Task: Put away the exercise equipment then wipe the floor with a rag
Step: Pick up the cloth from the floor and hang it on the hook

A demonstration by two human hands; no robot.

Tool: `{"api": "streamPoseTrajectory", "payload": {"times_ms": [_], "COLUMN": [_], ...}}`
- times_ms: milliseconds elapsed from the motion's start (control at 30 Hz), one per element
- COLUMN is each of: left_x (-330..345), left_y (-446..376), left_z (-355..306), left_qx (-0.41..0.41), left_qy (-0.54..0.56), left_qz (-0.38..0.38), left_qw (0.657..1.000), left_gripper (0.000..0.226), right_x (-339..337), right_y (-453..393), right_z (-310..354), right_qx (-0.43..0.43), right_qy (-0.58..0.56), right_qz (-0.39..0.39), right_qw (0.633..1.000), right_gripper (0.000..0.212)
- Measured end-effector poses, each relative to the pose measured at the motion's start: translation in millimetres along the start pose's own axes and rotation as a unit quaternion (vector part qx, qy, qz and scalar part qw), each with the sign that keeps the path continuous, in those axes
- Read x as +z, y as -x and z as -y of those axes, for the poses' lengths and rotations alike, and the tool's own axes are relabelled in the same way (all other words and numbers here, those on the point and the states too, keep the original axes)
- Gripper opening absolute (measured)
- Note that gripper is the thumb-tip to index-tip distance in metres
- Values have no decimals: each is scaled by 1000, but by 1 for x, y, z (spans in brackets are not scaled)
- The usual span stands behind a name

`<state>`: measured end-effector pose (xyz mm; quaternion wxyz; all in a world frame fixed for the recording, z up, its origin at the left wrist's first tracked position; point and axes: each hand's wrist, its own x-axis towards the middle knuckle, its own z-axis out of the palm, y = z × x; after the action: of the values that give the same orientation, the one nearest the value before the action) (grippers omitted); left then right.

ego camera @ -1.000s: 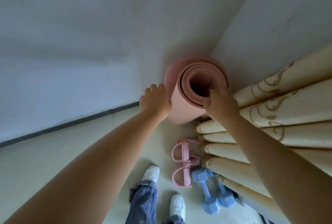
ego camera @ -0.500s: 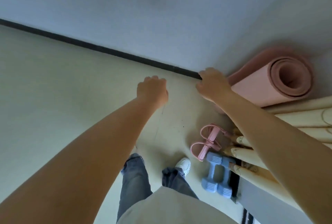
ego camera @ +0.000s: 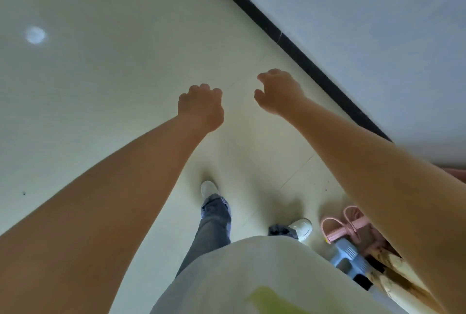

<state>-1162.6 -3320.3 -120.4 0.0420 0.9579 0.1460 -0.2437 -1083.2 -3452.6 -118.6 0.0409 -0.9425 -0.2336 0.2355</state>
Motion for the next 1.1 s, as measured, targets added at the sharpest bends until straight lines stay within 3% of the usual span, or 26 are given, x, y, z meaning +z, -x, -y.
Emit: {"api": "streamPoseTrajectory", "payload": {"times_ms": [200,467,700,1100], "left_x": [-14,-32,-91,-191], "left_y": [-10,-67,-172,-340], "left_z": [134,250,379,630], "left_qx": [-78,-132,-167,-166], "left_qy": [28,71,97,64], "left_qz": [-9,22,52,29], "left_qw": [997,988,980,984], "left_gripper": [38,40,41,47], "right_x": [-8,-8,-38,-106], "right_y": [-62,-158,-298,-526], "right_z": [137,243,346,560], "right_qx": [-72,-110,-112,-141], "right_qy": [18,49,43,57], "right_qz": [19,74,116,98], "right_qw": [997,990,986,983], "right_gripper": [41,43,41,48]}}
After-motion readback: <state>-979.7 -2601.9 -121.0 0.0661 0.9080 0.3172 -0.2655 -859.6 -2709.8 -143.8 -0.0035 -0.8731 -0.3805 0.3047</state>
